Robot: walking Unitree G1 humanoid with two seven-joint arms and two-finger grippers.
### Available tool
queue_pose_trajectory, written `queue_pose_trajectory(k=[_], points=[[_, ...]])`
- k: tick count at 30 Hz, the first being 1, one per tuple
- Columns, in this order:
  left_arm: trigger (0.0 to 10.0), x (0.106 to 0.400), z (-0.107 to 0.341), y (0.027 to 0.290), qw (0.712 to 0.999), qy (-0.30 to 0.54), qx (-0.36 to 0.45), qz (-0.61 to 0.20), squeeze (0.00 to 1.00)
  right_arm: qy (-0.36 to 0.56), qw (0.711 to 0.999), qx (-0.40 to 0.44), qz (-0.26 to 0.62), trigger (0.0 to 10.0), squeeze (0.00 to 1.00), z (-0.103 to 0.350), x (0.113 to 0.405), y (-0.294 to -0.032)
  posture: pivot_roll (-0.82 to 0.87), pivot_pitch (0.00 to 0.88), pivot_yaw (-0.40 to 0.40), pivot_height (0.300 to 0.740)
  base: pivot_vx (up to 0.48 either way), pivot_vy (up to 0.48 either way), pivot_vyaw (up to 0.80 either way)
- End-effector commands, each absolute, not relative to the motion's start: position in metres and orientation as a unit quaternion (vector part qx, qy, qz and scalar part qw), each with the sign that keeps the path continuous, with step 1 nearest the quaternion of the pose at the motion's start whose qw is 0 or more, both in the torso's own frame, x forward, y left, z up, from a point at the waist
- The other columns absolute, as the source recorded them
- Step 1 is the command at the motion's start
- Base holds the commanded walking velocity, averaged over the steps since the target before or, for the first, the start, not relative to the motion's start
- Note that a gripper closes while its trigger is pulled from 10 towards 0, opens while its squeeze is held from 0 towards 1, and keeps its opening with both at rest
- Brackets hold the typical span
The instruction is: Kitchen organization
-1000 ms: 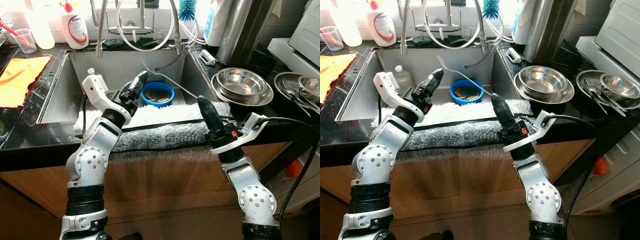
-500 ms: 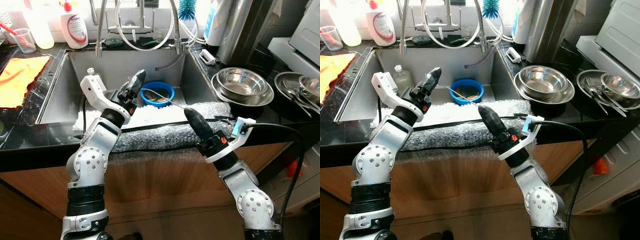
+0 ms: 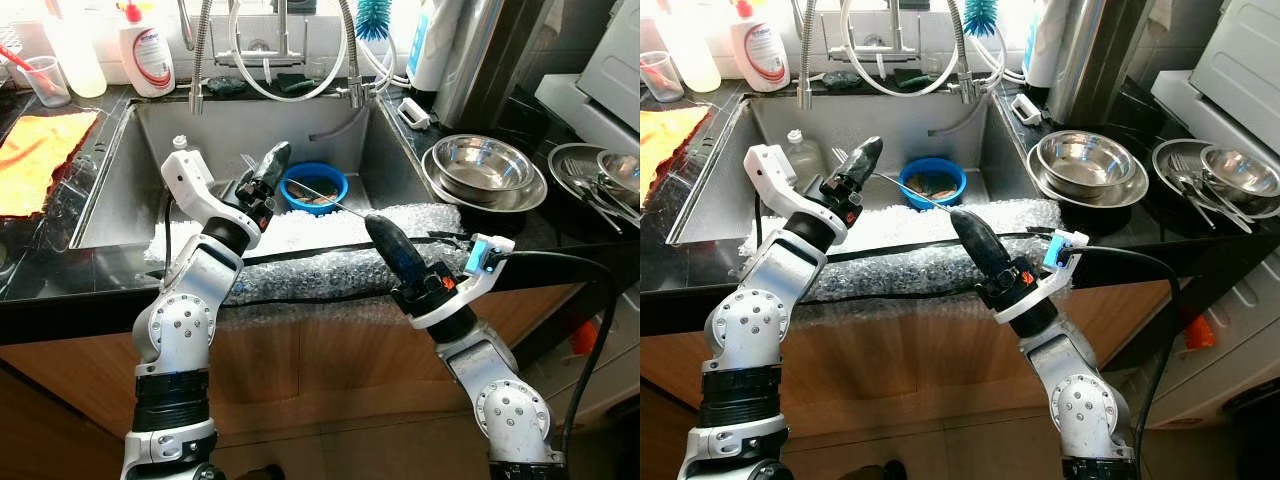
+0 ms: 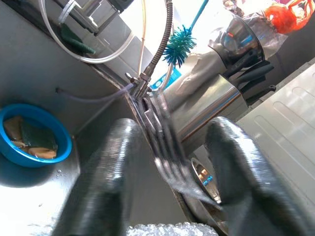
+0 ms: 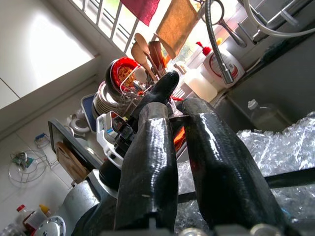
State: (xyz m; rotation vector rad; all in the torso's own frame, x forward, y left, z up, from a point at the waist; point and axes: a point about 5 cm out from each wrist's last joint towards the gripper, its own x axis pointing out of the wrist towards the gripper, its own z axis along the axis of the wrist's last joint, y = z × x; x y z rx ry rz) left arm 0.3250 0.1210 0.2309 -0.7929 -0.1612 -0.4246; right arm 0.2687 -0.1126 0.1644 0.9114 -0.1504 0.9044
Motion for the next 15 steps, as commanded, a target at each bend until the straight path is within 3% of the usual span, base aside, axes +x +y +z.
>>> queue_pose_trajectory(k=[1,15], points=[[0.0,0.3261,0.2331,0.1227,0.902,-0.083,-0.376,-0.195,0.0,-0.086,0.789,0.421,0.439,10.0,0.0,0.1724,0.2652,-0.1127,-0.01,0.054,-0.033,0.74,0.0,0.0,0.0],[0.0,0.3279,0.2339,0.1271,0.904,-0.092,-0.38,-0.173,0.0,-0.073,0.797,0.405,0.443,10.0,0.0,0.1675,0.263,-0.1113,-0.01,0.055,-0.035,0.74,0.0,0.0,0.0]])
